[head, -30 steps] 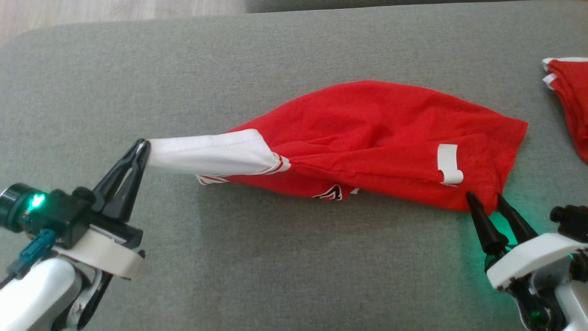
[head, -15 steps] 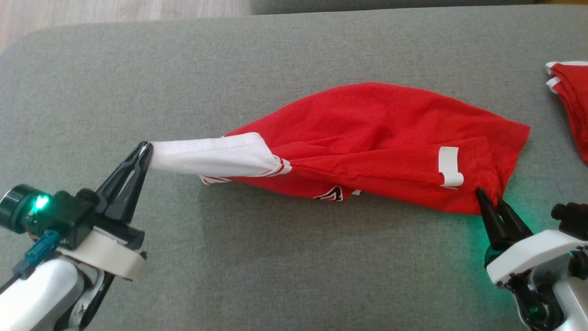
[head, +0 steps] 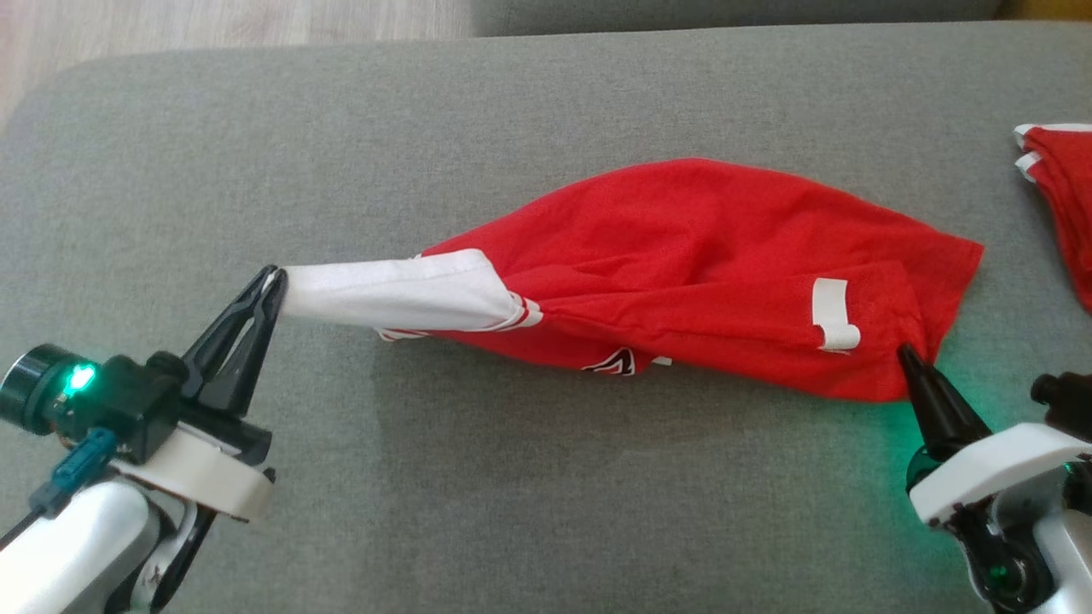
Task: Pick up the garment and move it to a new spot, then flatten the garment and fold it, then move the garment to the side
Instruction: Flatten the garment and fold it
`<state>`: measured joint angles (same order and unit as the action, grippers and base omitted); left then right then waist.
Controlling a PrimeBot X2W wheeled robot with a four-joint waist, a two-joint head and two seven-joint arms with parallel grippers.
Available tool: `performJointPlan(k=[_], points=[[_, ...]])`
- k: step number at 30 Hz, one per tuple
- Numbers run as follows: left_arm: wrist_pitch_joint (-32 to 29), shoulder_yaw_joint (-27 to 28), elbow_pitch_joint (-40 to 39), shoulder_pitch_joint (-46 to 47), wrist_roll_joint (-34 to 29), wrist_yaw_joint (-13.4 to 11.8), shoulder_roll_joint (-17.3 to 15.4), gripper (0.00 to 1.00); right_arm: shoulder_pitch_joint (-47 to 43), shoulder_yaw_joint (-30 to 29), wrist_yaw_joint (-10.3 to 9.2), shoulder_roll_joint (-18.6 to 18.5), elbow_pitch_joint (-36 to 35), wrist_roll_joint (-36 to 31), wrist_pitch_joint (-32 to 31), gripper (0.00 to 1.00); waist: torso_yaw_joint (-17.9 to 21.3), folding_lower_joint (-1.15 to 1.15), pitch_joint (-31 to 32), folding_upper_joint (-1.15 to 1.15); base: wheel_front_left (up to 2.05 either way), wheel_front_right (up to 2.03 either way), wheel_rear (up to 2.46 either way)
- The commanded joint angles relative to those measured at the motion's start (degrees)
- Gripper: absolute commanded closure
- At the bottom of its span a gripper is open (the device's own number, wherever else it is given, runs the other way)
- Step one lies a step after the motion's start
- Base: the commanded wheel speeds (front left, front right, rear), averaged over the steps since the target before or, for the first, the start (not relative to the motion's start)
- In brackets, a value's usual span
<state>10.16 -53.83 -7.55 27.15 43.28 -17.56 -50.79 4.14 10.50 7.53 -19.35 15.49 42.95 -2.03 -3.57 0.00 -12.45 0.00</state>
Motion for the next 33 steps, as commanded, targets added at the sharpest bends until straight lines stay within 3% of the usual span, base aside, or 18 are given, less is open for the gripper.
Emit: performJointPlan(k=[1,7,14,21,23,27,33], points=[[0.3,2.7,-0.7,3.1,0.0,0.2,-2.2,1.00,1.2,0.6,-0.04,-1.9,-1.7,0.2,0.4,1.00,0.0,0.00,0.2,0.00,0.00,0.00,0.00],[1.5,3.8,-1.4,3.8,-0.6,0.0,-3.1,1.00,0.3,-1.4,-0.04,-3.5,-5.5,0.7,0.0,1.00,0.4,0.00,2.0,0.00,0.00,0.00,0.00],[2.7,8.2,-4.9,9.9,-2.8,0.9,-6.2,1.00,0.1,-9.9,-0.04,-7.5,-20.7,7.0,-5.0,1.00,1.5,0.00,4.8,0.00,0.00,0.00,0.00],[-1.0,12.2,-8.1,22.4,-4.5,5.2,-7.8,1.00,7.1,-20.3,-0.04,-11.2,-32.2,8.8,-13.3,1.00,2.8,0.00,6.2,0.00,0.00,0.00,0.00],[-3.9,13.3,-7.7,29.3,-5.6,8.0,-7.4,1.00,13.5,-21.5,-0.04,-12.6,-32.4,8.1,-16.6,1.00,3.4,0.00,5.6,0.00,0.00,0.00,0.00],[-7.2,13.7,-4.7,36.1,-5.7,10.8,-5.2,1.00,21.3,-20.2,-0.04,-13.3,-30.1,7.2,-19.5,1.00,4.0,0.00,4.2,0.00,0.00,0.00,0.00],[-13.6,10.9,8.8,49.1,-9.0,17.3,0.8,1.00,39.1,-13.1,-0.04,-11.7,-18.0,2.6,-20.9,1.00,3.9,0.00,-2.0,0.00,0.00,0.00,0.00]])
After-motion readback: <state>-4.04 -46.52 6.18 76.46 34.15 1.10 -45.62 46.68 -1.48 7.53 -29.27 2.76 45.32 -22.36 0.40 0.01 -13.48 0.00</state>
